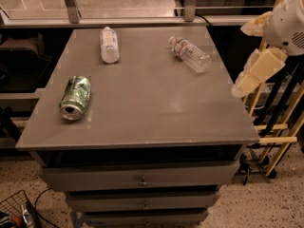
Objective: Move water bottle near green can
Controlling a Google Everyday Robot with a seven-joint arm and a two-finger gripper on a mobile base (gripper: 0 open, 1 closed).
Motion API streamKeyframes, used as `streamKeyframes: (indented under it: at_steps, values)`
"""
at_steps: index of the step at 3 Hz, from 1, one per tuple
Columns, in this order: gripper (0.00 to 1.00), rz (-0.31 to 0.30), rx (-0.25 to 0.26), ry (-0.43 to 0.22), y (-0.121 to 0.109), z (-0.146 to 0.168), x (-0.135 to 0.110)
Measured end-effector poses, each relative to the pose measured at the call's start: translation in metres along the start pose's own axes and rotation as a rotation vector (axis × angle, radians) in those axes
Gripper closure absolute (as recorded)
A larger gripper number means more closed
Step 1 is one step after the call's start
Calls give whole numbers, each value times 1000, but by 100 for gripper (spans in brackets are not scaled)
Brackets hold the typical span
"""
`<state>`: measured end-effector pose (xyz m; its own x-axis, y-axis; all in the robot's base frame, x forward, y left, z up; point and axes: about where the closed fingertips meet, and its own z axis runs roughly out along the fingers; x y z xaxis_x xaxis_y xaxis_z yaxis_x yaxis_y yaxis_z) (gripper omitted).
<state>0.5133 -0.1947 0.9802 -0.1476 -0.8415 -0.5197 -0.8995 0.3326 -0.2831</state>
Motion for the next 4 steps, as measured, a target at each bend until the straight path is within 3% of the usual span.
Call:
streamKeyframes:
  at_steps: [2,4]
  values:
    - [0,100,62,-93,-33,37,-27]
    - [0,255,125,-191,-77,91,-35]
